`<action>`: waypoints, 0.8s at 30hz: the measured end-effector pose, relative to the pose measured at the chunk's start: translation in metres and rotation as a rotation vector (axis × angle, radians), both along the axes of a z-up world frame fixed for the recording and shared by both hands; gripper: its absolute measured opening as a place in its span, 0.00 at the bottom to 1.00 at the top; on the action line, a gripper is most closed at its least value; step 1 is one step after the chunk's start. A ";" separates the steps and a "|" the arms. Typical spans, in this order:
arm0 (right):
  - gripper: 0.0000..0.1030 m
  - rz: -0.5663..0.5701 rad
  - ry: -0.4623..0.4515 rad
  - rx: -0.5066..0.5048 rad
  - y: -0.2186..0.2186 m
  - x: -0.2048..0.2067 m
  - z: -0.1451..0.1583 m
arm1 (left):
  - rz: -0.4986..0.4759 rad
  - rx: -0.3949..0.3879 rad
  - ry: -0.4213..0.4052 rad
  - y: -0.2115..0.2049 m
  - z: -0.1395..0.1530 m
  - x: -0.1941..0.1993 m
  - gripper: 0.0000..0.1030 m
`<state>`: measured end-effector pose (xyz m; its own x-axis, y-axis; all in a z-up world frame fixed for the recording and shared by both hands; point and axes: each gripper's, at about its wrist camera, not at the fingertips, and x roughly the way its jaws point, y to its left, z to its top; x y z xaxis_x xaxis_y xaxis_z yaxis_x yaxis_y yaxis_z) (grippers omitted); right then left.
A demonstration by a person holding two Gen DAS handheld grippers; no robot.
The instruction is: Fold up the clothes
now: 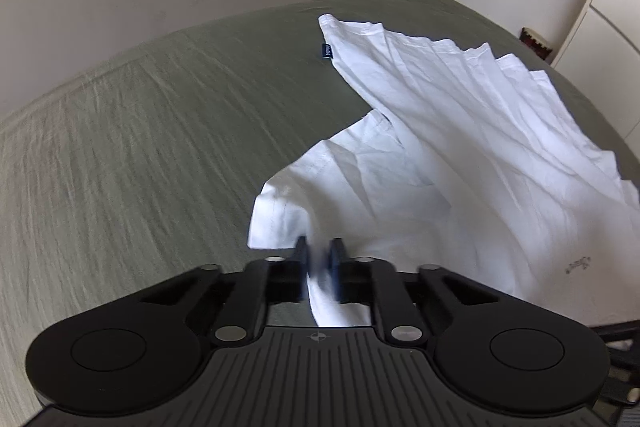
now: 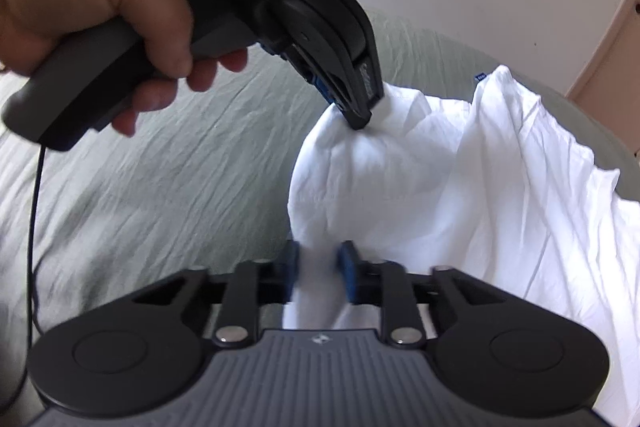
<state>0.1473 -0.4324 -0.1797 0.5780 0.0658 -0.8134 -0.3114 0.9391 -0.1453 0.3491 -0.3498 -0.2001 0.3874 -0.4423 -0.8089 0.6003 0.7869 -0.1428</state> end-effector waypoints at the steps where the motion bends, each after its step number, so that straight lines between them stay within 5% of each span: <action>1: 0.06 -0.013 0.003 0.007 -0.001 0.001 0.001 | 0.002 -0.003 -0.007 0.001 0.002 -0.002 0.04; 16: 0.04 -0.055 0.005 -0.017 0.024 -0.016 0.033 | 0.071 -0.034 -0.076 0.051 0.050 -0.045 0.03; 24: 0.09 -0.035 0.037 -0.064 0.040 -0.026 0.013 | 0.130 -0.029 -0.044 0.073 0.031 -0.070 0.04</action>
<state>0.1218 -0.3927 -0.1668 0.5482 -0.0069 -0.8363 -0.2848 0.9387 -0.1944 0.2789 -0.2767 -0.1690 0.4775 -0.4094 -0.7775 0.5000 0.8542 -0.1427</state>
